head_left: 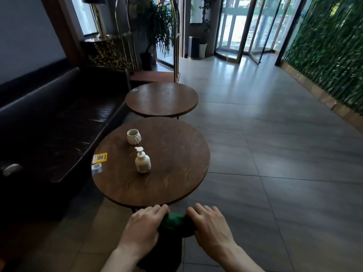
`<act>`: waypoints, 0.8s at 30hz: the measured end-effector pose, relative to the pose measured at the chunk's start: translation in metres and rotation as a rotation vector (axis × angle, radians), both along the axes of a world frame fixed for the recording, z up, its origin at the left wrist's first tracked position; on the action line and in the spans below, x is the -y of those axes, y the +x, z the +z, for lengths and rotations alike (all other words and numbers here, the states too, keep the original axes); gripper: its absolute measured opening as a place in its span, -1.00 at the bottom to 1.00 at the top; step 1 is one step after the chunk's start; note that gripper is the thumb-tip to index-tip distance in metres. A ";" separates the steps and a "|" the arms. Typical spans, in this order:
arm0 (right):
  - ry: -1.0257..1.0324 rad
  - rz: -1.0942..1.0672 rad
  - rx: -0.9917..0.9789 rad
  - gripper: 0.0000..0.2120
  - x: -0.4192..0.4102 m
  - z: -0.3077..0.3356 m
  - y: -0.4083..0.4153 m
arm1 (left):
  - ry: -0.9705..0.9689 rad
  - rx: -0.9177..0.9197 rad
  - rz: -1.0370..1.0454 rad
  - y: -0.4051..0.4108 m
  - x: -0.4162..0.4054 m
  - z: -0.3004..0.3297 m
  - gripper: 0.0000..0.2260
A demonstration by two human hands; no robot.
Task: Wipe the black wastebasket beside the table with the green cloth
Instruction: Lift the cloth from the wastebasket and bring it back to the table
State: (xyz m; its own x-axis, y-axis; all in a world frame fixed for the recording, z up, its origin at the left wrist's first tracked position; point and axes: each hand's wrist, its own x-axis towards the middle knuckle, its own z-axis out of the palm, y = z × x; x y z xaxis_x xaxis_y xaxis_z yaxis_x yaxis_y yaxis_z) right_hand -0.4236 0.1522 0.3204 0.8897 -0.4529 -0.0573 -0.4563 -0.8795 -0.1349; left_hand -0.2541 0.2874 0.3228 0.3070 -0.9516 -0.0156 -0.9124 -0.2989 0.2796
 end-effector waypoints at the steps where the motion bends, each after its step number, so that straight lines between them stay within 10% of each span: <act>1: -0.022 -0.012 -0.005 -0.66 0.002 0.000 0.005 | -0.016 0.007 -0.009 0.005 0.005 -0.001 -0.61; 24: 0.003 -0.184 -0.062 -0.61 0.130 -0.046 0.160 | 0.004 -0.020 -0.032 0.160 0.148 -0.049 -0.64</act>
State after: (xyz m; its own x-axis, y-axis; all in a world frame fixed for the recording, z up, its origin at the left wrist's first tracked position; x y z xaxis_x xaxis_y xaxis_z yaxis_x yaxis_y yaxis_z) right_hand -0.2637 0.0224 0.2746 0.7864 -0.6077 -0.1106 -0.6172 -0.7799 -0.1038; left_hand -0.0941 0.1391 0.2735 0.2756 -0.9610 -0.0250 -0.9158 -0.2704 0.2970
